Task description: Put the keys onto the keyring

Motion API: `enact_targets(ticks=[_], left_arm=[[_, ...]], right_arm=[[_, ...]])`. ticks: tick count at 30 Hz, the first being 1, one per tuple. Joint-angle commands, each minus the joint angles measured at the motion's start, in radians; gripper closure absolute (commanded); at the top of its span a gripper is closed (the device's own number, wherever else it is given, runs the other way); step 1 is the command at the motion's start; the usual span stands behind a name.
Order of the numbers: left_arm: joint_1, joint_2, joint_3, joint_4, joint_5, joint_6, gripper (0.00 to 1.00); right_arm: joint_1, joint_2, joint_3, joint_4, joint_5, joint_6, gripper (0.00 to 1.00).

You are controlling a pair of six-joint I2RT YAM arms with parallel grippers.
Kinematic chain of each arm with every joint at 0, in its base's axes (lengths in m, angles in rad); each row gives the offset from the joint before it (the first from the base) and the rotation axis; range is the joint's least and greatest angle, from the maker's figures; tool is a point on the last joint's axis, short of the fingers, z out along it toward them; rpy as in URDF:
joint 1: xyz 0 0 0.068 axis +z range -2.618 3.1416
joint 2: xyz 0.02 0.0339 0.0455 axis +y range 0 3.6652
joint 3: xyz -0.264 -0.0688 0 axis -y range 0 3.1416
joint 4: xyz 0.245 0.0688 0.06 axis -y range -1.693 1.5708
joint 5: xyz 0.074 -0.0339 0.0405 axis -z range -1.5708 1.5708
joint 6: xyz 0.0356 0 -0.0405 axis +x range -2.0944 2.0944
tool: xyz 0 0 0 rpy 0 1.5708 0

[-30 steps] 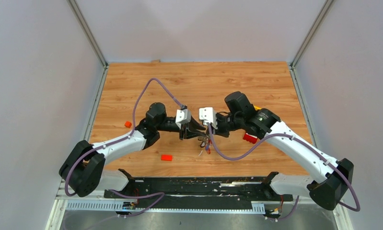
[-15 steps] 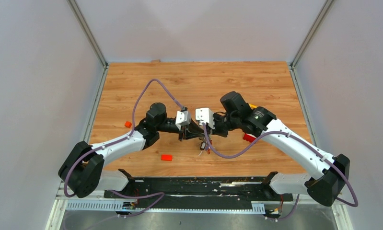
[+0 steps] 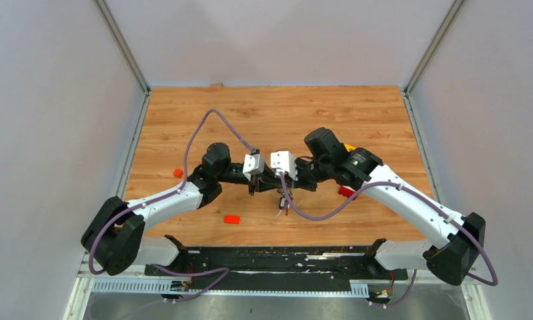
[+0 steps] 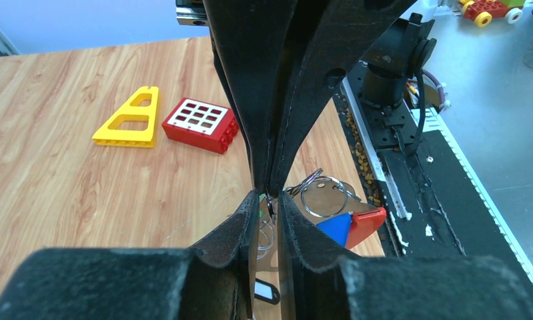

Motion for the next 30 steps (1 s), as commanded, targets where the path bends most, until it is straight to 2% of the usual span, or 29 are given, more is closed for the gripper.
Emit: enact_targets(ticks=[1,13,25,28,30], left_arm=[[0.000,0.001,-0.004,0.033,0.009,0.001,0.78],[-0.002,-0.004,-0.002,-0.051,0.012,0.062,0.80],[-0.011,0.019,0.011,-0.026,0.017,0.039,0.92],[-0.013,0.023,0.011,-0.026,0.024,0.041,1.00],[-0.012,0.020,0.009,-0.027,0.022,0.033,1.00]], right_arm=[[0.006,-0.005,0.046,0.022,-0.006,-0.008,1.00],[0.005,-0.016,0.034,0.033,0.003,-0.007,1.00],[0.006,-0.012,0.035,0.041,-0.006,0.003,1.00],[0.006,-0.016,0.032,0.043,-0.006,0.005,1.00],[0.006,-0.020,0.028,0.048,-0.005,0.006,1.00]])
